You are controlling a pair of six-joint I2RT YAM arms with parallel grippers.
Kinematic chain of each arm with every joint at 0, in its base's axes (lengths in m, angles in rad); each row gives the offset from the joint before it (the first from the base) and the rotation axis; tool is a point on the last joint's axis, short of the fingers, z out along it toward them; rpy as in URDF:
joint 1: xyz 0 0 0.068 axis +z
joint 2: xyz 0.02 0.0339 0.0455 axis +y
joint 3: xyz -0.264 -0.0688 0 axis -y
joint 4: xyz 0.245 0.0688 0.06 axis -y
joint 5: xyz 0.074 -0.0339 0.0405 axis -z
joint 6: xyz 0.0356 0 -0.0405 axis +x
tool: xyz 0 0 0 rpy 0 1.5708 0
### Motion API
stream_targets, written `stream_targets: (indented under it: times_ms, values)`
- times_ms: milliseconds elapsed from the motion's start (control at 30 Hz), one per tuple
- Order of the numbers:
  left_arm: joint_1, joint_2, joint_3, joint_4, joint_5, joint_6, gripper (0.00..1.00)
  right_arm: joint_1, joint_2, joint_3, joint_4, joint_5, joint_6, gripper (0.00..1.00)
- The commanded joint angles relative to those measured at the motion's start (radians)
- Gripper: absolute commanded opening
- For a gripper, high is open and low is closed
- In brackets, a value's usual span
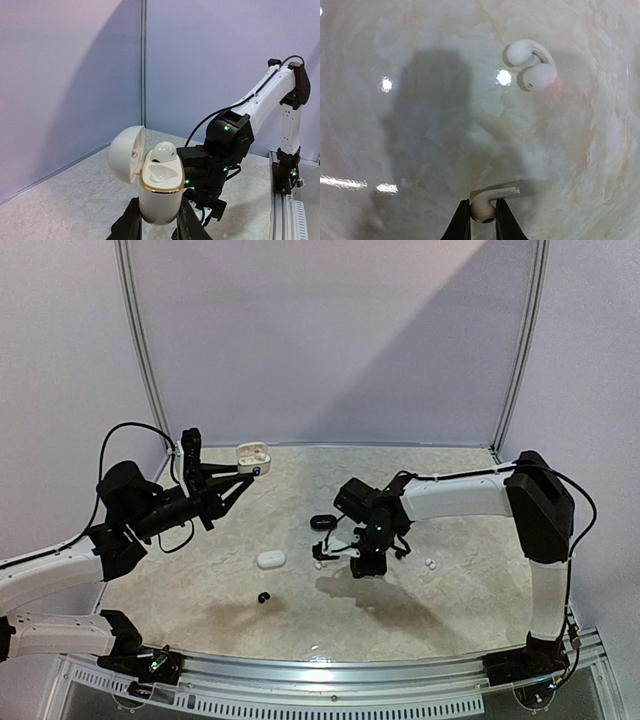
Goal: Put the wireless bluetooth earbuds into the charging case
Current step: Pick up the left earbud from the center of the board.
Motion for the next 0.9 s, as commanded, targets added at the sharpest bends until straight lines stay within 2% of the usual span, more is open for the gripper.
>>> stream_targets:
  times_ms: [0,167,267,400,500,600,733,867]
  values:
    - [-0.003,-0.004,-0.014,-0.008,-0.013,0.018,0.00,-0.025,0.008,0.041,-0.035,-0.066,0.113,0.08]
    - [-0.003,0.007,-0.011,0.002,-0.004,0.021,0.00,-0.038,-0.038,0.056,-0.057,-0.151,0.176,0.04]
    - [-0.003,0.009,-0.013,0.002,-0.003,0.043,0.00,-0.054,-0.061,0.113,-0.116,-0.253,0.256,0.04]
    - [-0.003,0.010,-0.047,0.055,-0.012,0.125,0.00,-0.081,-0.138,0.186,-0.134,-0.512,0.431,0.03]
    - [-0.004,0.029,-0.069,0.135,0.013,0.206,0.00,-0.085,-0.241,0.170,0.053,-0.710,0.621,0.01]
    - [-0.003,0.059,-0.069,0.196,0.035,0.231,0.00,-0.085,-0.328,0.115,0.312,-0.816,0.899,0.00]
    - [-0.005,0.092,-0.068,0.275,0.049,0.233,0.00,-0.085,-0.372,0.096,0.584,-0.865,1.251,0.00]
    - [-0.011,0.112,-0.047,0.288,0.055,0.228,0.00,-0.058,-0.364,0.148,0.700,-0.864,1.421,0.00]
